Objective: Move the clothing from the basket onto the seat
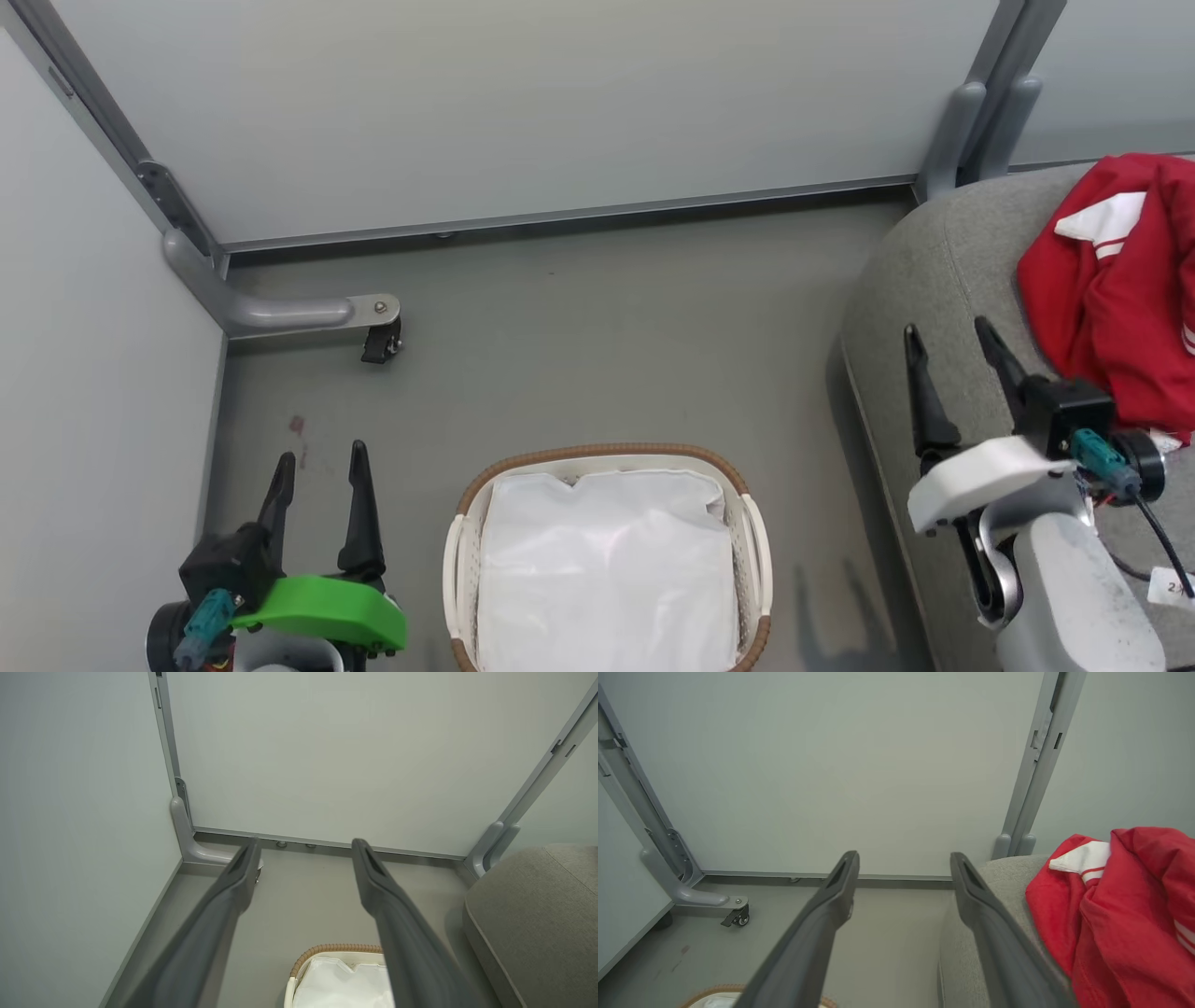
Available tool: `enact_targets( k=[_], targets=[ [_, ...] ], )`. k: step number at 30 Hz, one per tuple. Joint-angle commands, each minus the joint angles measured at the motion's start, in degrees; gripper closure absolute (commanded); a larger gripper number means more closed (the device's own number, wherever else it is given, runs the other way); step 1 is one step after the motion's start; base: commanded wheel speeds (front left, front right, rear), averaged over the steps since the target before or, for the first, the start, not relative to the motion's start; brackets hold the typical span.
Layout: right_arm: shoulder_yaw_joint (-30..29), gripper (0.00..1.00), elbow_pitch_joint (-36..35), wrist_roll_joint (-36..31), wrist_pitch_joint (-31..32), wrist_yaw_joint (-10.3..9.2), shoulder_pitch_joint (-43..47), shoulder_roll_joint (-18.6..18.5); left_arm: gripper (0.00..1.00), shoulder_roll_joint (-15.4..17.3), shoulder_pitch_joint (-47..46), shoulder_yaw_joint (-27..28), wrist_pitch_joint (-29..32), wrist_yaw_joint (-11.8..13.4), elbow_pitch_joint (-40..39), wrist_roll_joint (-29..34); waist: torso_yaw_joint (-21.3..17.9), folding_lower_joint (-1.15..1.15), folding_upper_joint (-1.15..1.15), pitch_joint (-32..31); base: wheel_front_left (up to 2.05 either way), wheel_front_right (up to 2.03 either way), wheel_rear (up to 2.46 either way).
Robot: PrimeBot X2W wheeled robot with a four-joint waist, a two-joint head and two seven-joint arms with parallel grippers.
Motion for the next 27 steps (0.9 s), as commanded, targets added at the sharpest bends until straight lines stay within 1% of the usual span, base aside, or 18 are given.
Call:
enact_targets(
  k=[1, 4, 8, 17, 27],
  targets=[
    [0.47, 0.0, -0.59, 2.08, -0.12, -0.08, 1.76, -0.06, 0.0, 0.0, 1.1, -0.06, -0.02, -0.2, 0.22, -0.4, 0.32, 0.0, 0.0, -0.51, 0.0, 0.0, 0.0],
    [1.66, 0.0, -1.73, 5.15, -0.12, -0.08, 4.83, -0.12, 0.0, 0.0, 1.95, -0.48, -0.02, -0.02, 0.36, -1.0, 0.22, 0.0, 0.0, -1.07, 0.0, 0.0, 0.0],
    [3.13, 0.0, -2.51, 6.87, -0.12, -0.08, 7.7, -0.11, 0.0, 0.01, 3.02, -1.0, -0.03, 0.37, 0.59, -1.54, -0.39, 0.0, 0.0, -1.97, 0.0, 0.0, 0.0],
    [4.07, 0.0, -1.78, 7.01, -0.12, -0.08, 9.48, -0.09, 0.0, 0.02, 3.38, -1.71, -0.03, 0.71, 0.65, -2.19, -1.05, 0.0, 0.0, -2.97, 0.0, 0.0, 0.0],
    [4.4, 0.0, -2.17, 7.25, -0.12, -0.08, 9.86, -0.09, 0.0, 0.02, 3.0, -1.89, -0.02, 0.44, 0.97, -2.17, -0.89, 0.0, 0.0, -2.74, 0.0, 0.0, 0.0]
  ],
)
